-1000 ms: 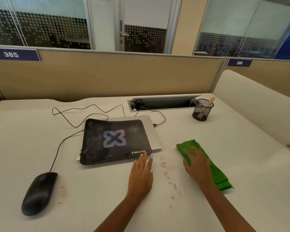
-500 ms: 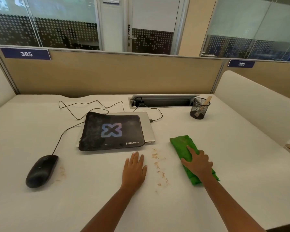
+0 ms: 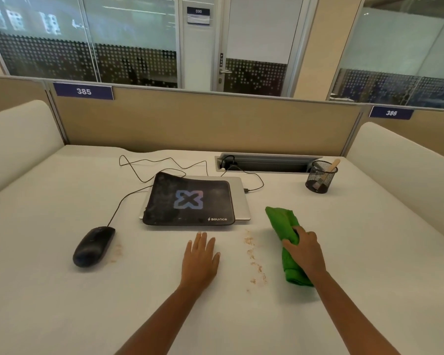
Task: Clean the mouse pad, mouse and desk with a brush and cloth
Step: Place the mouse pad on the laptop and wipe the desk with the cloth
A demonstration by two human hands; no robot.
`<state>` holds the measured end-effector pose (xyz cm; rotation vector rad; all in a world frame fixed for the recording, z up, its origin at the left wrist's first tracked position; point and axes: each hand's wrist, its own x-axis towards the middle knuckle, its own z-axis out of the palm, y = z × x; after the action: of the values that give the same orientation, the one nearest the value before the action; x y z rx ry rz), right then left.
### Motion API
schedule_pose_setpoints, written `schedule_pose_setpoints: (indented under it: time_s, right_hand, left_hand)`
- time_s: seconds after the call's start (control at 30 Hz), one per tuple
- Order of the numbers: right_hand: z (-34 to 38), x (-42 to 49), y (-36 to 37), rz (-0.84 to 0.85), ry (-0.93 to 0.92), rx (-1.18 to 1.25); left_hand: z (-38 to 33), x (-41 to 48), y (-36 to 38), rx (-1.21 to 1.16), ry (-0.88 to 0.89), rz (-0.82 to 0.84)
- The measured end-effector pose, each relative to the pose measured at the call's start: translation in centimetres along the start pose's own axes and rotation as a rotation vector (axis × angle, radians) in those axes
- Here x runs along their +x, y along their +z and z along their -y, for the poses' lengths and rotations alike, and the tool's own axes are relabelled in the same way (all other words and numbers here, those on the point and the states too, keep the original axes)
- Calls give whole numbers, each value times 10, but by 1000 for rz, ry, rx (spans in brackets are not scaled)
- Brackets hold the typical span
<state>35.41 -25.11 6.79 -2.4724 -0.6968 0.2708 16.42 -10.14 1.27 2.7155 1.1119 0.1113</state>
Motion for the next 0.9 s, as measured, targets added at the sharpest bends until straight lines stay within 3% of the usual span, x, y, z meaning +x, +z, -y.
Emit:
schedule_pose_setpoints:
  time_s: [0.5, 0.7, 0.9]
  right_hand:
    - [164, -69, 89, 153, -247, -40]
    - [219, -92, 131, 186, -264, -92]
    - [254, -108, 161, 154, -224, -97]
  left_hand:
    - [142, -20, -61, 8, -191, -303]
    - [204, -27, -79, 44, -379, -209]
    - [229, -30, -81, -135, -411, -103]
